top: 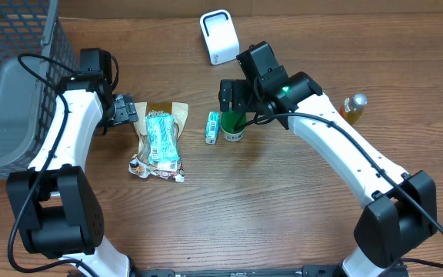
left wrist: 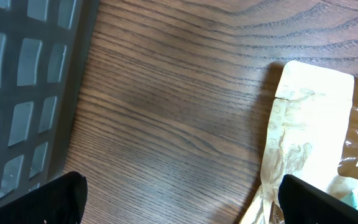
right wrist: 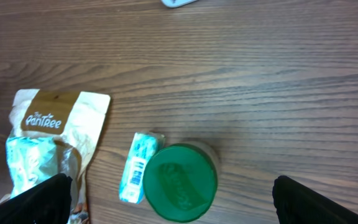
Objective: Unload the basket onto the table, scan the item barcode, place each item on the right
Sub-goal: 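Lower the open right gripper over the green-lidded tub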
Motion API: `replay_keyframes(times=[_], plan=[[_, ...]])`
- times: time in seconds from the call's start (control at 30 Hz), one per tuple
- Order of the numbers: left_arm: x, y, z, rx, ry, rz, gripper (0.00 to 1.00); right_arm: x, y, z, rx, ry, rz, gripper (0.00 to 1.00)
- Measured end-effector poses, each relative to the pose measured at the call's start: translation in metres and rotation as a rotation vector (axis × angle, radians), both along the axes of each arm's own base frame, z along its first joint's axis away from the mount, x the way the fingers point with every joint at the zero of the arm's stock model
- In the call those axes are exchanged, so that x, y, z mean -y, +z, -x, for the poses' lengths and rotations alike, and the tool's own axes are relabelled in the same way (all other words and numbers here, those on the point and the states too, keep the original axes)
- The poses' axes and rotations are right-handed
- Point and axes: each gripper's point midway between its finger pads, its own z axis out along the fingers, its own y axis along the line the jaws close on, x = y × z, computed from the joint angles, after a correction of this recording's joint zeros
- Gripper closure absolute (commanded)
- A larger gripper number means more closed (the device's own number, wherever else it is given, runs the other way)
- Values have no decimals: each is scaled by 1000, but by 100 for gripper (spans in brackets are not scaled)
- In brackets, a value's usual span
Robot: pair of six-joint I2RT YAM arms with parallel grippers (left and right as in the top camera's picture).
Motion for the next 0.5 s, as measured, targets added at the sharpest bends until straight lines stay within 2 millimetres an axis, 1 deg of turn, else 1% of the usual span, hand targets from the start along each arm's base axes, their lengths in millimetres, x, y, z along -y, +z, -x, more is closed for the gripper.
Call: replay_keyframes(times=[0.2, 0.5], plan=[[0, 0, 0, 0, 0, 0, 0, -3, 0, 1, -10, 2, -17, 0], [0, 0, 0, 0, 0, 0, 0, -4, -1, 2, -41, -75, -67, 0]])
